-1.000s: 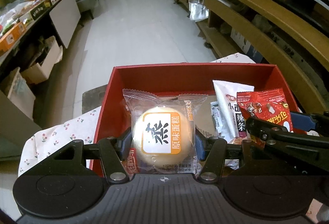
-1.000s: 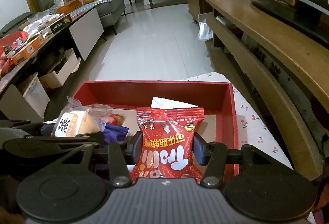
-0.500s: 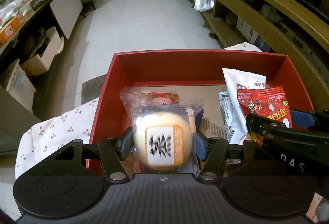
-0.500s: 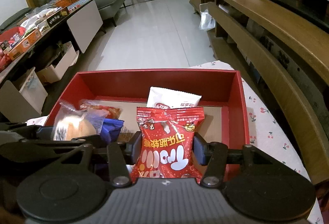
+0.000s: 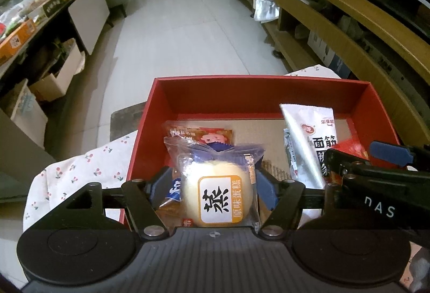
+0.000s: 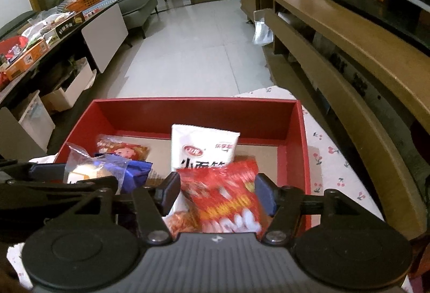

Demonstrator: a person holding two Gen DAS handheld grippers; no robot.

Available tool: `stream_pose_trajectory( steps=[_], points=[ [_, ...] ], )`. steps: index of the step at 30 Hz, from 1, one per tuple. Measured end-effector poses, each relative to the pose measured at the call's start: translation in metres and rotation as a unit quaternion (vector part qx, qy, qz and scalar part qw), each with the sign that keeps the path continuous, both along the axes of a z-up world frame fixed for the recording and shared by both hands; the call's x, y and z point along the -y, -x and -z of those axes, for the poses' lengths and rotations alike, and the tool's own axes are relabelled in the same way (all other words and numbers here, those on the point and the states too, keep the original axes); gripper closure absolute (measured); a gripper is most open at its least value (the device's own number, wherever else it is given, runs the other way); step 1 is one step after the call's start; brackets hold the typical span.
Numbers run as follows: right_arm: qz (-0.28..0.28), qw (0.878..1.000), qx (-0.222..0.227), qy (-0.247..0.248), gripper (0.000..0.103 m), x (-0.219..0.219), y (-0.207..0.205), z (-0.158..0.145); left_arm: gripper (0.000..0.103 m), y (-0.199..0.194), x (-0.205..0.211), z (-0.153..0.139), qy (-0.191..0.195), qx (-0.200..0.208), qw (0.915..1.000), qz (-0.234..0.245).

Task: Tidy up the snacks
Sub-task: 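Lower the cake pack into the box with the left tool while the right tool releases the red chip bag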

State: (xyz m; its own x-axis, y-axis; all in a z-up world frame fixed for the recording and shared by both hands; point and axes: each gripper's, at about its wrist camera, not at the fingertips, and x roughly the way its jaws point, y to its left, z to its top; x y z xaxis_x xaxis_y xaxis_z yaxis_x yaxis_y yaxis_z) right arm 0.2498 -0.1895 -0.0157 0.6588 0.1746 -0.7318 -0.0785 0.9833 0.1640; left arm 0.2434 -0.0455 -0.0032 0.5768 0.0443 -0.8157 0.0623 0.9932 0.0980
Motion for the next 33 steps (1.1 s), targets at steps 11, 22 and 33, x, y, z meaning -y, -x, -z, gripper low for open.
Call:
stream_pose_trajectory(
  steps=[11, 22, 33],
  points=[
    [0.006, 1.000, 0.016, -0.007, 0.026, 0.002, 0.014, -0.015, 0.025, 0.012, -0.003, -0.016, 0.010, 0.016, 0.9998, 0.004],
    [0.000, 1.000, 0.027, -0.011, 0.026, -0.001, 0.035, -0.026, 0.022, 0.027, -0.009, -0.026, 0.014, 0.026, 0.9995, 0.005],
    [-0.019, 1.000, 0.019, -0.009, 0.024, -0.007, 0.063, -0.027, 0.019, 0.054, -0.022, -0.029, 0.023, 0.021, 0.9994, 0.012]
  ],
)
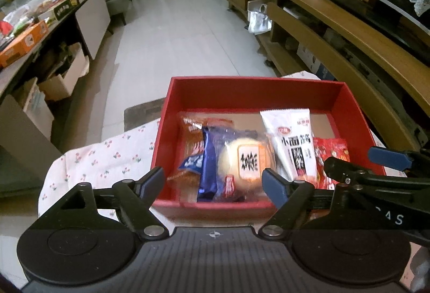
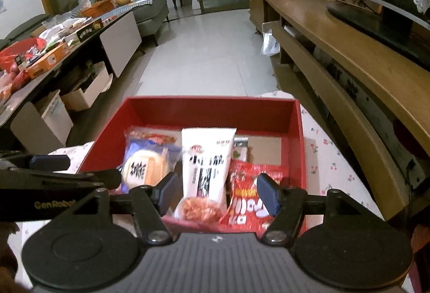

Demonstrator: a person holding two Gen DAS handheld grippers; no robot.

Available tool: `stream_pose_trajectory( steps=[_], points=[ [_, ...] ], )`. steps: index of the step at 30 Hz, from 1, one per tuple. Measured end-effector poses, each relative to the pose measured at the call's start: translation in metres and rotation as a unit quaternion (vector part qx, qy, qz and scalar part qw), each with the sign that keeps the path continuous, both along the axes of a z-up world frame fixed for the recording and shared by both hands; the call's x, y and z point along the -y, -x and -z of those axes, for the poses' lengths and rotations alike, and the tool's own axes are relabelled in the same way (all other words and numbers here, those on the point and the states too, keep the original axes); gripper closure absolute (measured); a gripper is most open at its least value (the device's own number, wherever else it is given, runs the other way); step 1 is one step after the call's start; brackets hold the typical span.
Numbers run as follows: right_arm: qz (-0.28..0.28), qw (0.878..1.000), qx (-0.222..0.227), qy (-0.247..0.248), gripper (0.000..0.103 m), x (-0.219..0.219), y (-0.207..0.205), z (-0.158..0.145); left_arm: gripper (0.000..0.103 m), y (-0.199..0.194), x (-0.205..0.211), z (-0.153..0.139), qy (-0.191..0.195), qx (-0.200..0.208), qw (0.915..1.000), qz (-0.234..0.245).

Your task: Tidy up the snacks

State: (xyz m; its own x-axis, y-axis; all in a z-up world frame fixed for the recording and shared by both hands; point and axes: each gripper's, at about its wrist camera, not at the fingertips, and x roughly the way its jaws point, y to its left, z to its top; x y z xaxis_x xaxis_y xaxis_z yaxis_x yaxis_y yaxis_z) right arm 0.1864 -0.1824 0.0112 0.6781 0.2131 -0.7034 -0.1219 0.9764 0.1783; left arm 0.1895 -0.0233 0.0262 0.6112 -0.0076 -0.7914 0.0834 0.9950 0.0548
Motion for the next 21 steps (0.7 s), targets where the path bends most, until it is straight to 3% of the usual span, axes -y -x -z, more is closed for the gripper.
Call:
stream_pose_trajectory(
  steps=[11, 21],
  points=[
    [-0.041, 0.999, -0.019, 0.004, 0.023, -0.023, 0.039, 0.006, 0.017, 0.039, -0.034, 0.016, 0.007, -0.042, 0.9990, -0.014],
    [-0.082, 0.995, -0.054, 0.001, 0.023, -0.049, 0.073, 0.017, 0.017, 0.067, -0.052, 0.042, -0.003, -0.093, 0.9957, 0.003]
  ],
)
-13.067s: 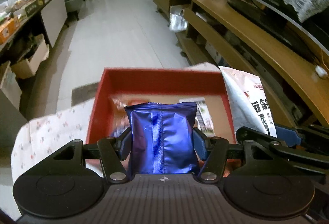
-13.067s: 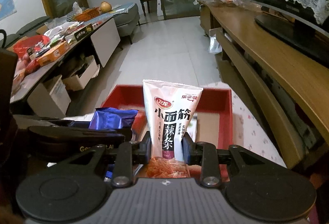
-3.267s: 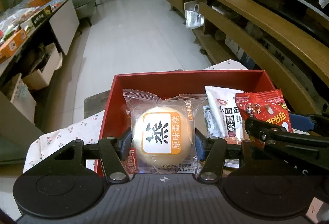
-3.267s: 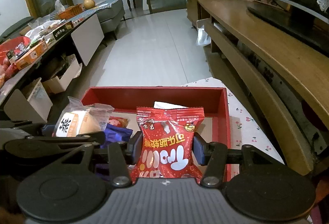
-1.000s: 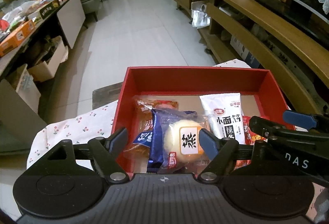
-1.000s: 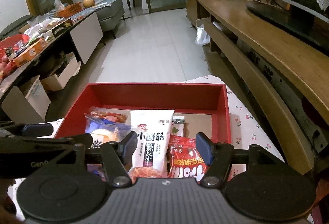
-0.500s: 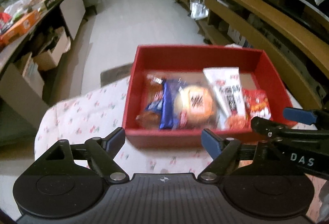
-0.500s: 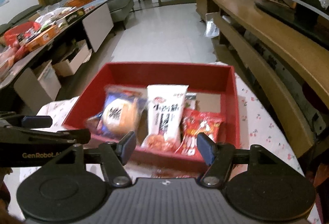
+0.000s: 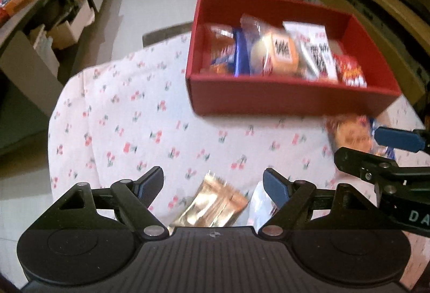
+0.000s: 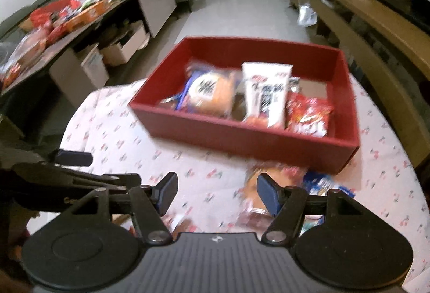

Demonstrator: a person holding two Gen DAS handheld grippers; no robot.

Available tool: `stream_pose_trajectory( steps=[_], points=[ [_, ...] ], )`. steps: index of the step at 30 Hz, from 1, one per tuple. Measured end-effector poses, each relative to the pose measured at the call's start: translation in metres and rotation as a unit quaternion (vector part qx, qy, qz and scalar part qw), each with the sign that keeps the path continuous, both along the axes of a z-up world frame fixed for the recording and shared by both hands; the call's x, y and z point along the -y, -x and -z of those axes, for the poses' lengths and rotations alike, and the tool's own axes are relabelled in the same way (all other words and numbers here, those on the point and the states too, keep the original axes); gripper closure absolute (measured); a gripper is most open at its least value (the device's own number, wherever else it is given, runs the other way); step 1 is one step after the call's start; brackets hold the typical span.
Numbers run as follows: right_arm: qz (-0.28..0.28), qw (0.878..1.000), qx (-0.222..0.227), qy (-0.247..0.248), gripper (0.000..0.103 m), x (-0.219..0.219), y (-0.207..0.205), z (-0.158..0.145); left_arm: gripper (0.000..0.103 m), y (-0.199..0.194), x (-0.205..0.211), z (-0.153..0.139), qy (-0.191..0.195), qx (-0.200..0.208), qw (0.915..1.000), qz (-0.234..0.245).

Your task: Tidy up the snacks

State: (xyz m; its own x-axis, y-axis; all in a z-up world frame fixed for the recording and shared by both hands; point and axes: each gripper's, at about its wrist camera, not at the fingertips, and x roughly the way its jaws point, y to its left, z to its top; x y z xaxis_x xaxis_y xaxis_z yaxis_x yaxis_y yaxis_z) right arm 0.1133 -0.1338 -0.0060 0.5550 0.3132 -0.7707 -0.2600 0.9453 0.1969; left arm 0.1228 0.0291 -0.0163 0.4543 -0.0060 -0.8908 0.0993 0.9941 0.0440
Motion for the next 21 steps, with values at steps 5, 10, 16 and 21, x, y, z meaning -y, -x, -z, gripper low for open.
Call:
stream_pose_trajectory(
  steps=[5, 10, 16, 21],
  points=[
    [-0.008, 1.000, -0.006, -0.004, 0.023, -0.007, 0.008, 0.000, 0.017, 0.006, -0.009, 0.013, -0.005, -0.022, 0.9997, 0.011],
    [-0.011, 1.000, -0.016, -0.005, 0.023, -0.007, 0.011, 0.004, 0.019, 0.008, -0.012, 0.026, -0.005, -0.043, 0.9986, 0.031],
    [-0.013, 1.000, -0.020, -0.003, 0.024, -0.007, 0.011, 0.005, 0.030, 0.004, -0.013, 0.036, 0.009, -0.058, 0.9975, 0.040],
    [-0.013, 1.000, -0.026, 0.004, 0.024, -0.007, 0.010, 0.008, 0.042, 0.011, -0.008, 0.034, 0.016, -0.059, 0.9969, 0.048]
  ],
)
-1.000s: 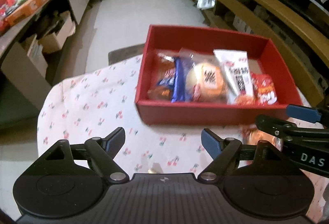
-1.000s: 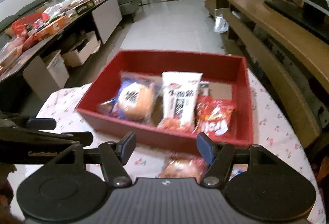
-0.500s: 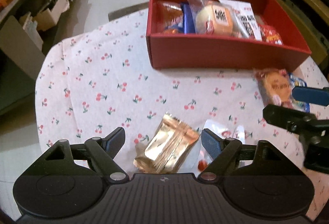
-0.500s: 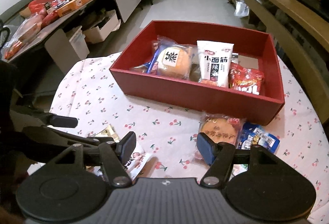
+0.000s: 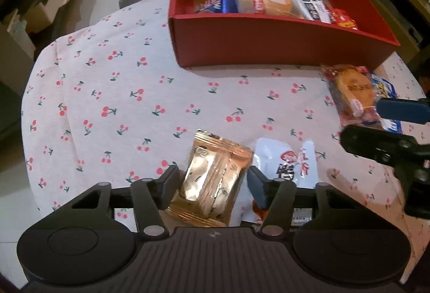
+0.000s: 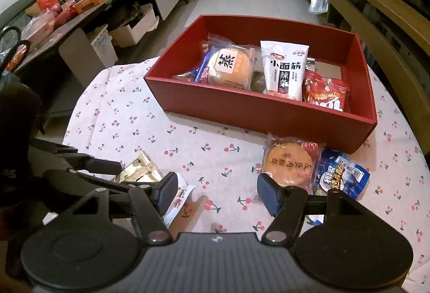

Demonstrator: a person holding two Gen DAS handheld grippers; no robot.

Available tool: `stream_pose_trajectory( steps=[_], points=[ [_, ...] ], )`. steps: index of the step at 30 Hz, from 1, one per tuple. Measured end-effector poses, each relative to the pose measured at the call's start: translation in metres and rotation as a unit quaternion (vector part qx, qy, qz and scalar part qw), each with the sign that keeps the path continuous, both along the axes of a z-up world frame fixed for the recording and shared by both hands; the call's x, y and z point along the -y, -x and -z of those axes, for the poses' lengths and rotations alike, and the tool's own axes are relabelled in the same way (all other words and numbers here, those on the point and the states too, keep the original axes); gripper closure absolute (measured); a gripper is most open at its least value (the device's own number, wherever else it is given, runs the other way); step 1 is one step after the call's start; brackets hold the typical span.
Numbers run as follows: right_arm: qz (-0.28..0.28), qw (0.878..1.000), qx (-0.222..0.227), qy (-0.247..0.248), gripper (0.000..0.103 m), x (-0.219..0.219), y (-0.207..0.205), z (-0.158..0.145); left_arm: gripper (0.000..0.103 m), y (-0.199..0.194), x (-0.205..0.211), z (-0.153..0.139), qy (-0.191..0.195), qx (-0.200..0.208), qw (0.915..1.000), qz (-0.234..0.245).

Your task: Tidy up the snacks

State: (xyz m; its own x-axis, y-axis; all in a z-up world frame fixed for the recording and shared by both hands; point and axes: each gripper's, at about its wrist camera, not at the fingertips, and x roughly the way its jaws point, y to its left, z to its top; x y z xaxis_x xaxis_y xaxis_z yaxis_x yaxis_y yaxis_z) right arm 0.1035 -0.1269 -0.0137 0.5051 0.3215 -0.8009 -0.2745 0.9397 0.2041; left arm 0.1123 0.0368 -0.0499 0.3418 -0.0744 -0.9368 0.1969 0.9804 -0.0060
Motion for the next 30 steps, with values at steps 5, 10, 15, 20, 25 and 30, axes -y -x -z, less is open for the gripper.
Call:
stream_pose_trajectory(
  steps=[5, 10, 15, 20, 25, 30],
  points=[
    [-0.002, 1.000, -0.003, 0.005, 0.024, -0.001, 0.000, 0.002, 0.051, 0.007, 0.003, -0.002, 0.016, -0.009, 0.9998, 0.006],
    [-0.006, 1.000, -0.011, 0.016, 0.023, -0.005, -0.001, 0.007, 0.052, 0.014, 0.005, -0.004, 0.015, -0.006, 0.9999, 0.005],
    [-0.008, 1.000, -0.015, 0.024, 0.023, -0.009, -0.003, 0.011, 0.054, 0.010, -0.006, -0.006, 0.017, -0.008, 0.9997, -0.015],
    [-0.025, 0.999, -0.022, 0.029, 0.023, -0.023, -0.002, 0.016, 0.053, 0.010, -0.007, -0.009, 0.013, -0.004, 0.9996, -0.023],
    [-0.038, 0.998, -0.031, 0.040, 0.023, -0.035, -0.002, 0.022, 0.052, 0.009, -0.014, -0.007, 0.009, -0.009, 0.9992, -0.038],
    [-0.044, 0.997, -0.037, 0.045, 0.023, -0.043, -0.004, 0.027, 0.041, 0.006, -0.027, -0.013, 0.010, -0.004, 0.9982, -0.059]
  ],
)
